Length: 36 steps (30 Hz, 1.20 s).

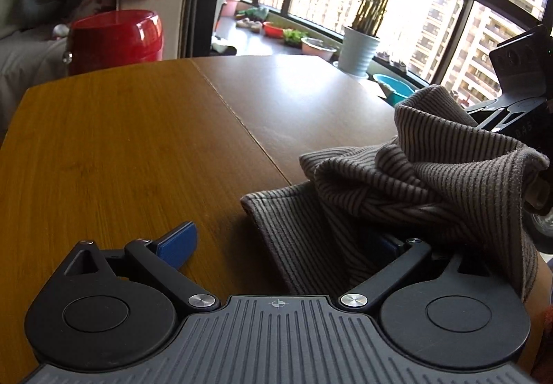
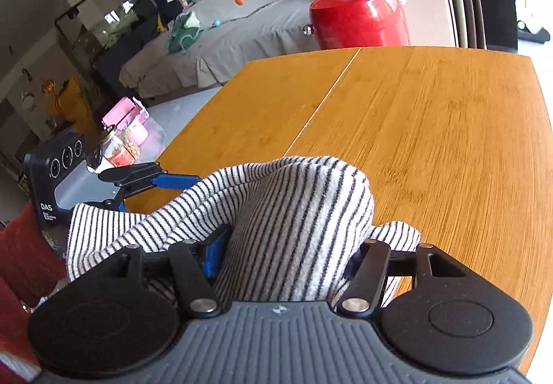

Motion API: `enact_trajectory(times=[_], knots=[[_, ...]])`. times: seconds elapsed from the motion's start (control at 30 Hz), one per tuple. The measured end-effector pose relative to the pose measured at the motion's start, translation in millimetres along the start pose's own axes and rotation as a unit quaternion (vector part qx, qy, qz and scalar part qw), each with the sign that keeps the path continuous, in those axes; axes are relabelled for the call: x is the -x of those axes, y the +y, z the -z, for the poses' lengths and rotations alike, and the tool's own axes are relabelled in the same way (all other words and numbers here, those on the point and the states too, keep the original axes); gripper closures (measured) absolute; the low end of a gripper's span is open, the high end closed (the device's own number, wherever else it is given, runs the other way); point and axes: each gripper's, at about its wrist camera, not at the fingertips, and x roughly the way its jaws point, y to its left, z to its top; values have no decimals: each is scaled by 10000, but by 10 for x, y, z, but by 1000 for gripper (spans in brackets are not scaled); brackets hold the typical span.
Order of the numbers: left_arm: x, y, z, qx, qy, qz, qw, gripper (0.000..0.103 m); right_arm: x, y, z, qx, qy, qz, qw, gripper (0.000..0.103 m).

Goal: Fold clothes

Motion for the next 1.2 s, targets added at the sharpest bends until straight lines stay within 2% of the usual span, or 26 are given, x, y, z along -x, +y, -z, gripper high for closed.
enact_trajectory(times=[0.17, 0.33, 0.5, 0.63, 0.73, 0.83, 0.9, 1.0, 1.07, 1.13, 1.17, 1.2], knots=[[150, 55, 31, 123, -59, -239, 9996, 0, 10, -109, 40, -214, -188, -107, 9995, 42], [682, 156, 210, 250, -479, -313, 9981, 0, -24, -173, 93, -436, -443, -260, 9977, 42], [960, -75, 405, -201, -208, 349, 9990, 0, -62, -234, 147, -659, -703, -416, 9945, 43], [804, -430, 543, -743, 106, 286, 9968, 0, -76, -234, 171, -692, -808, -426, 9934, 43], [646, -675, 578, -1111, 186, 498, 9924, 0, -80, -215, 182, -659, -847, -388, 9935, 43], [615, -753, 494, -1317, 33, 214, 9911, 0, -83, -197, 192, -626, -886, -349, 9935, 42], [682, -597, 373, -1050, -147, -58, 9943, 0, -84, -186, 203, -598, -909, -327, 9935, 42], [857, -185, 168, -229, -466, -400, 9978, 0, -85, -190, 220, -596, -950, -316, 9932, 42], [1008, 89, 72, 438, -789, -897, 9919, 0, -93, -185, 233, -561, -987, -313, 9930, 41], [1133, 315, 10, 1070, -1056, -1153, 9819, 0, -100, -178, 239, -541, -1011, -299, 9930, 41], [1196, 390, -17, 1271, -1185, -999, 9797, 0, -103, -178, 240, -544, -1017, -298, 9929, 41], [1233, 395, -35, 1264, -1266, -632, 9818, 0, -105, -180, 239, -553, -1022, -303, 9928, 41]])
